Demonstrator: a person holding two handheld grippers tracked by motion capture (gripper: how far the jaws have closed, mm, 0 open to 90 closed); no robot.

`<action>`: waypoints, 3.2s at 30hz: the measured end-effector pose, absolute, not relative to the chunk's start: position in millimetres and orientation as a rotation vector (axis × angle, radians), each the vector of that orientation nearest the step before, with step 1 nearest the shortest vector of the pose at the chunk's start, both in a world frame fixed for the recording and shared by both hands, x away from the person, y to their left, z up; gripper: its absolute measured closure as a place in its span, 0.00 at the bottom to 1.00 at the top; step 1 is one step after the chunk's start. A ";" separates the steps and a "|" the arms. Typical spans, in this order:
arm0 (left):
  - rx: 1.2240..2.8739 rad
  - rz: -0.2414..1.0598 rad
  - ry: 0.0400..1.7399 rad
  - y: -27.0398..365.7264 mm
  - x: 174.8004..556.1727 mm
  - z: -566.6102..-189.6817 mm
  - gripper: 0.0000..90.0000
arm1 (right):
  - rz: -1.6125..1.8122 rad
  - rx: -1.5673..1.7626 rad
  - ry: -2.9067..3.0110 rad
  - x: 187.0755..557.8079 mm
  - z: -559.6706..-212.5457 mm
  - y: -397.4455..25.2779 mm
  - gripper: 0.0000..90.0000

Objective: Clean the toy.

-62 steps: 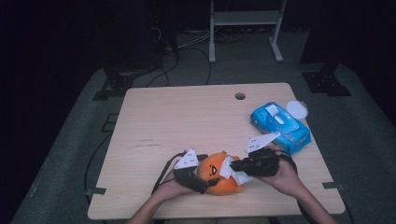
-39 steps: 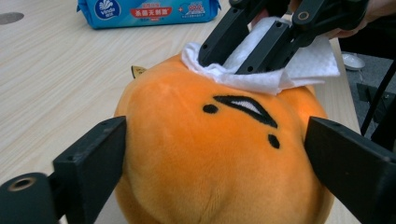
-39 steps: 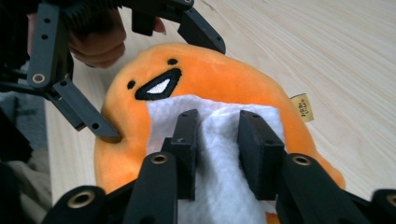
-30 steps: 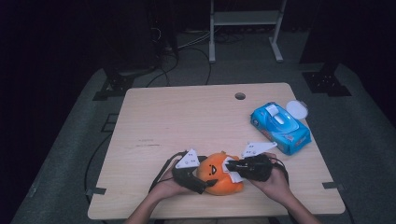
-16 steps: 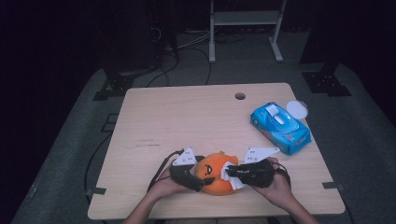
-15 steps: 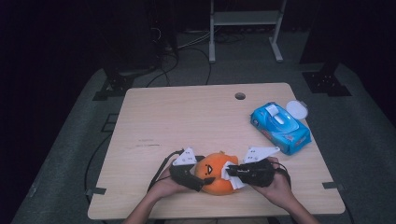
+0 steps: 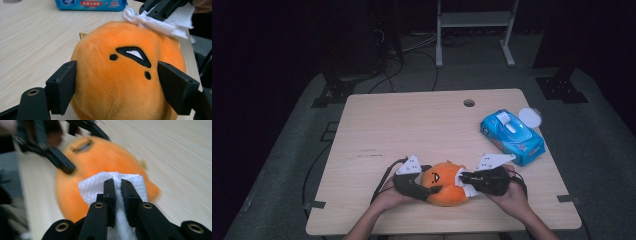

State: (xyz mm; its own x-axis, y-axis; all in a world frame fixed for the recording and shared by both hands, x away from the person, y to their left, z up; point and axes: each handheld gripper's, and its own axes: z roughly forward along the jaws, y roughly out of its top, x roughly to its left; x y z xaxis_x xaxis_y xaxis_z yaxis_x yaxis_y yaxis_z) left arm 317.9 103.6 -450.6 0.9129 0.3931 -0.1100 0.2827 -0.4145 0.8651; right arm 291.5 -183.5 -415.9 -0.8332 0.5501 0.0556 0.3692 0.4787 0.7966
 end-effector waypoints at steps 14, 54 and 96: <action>1.966 0.181 0.390 103.2 309.9 -436.5 0.15 | 1.299 0.776 2.509 288.9 -415.2 -177.0 0.92; 1.965 0.153 0.556 104.3 321.2 -448.0 0.23 | 1.347 0.725 2.487 281.3 -406.9 -168.3 0.91; 2.013 0.213 0.397 86.8 305.7 -444.0 0.21 | 1.368 0.788 2.441 297.1 -400.7 -179.0 0.91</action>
State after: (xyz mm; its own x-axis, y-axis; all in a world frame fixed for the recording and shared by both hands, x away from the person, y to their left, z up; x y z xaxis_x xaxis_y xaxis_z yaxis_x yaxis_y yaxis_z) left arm 305.7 86.8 -444.0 0.9297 0.3677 -0.0215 0.1857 -0.4175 0.8895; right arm 297.1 -179.0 -400.7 -0.8276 0.5584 0.0568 0.3400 0.4182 0.8423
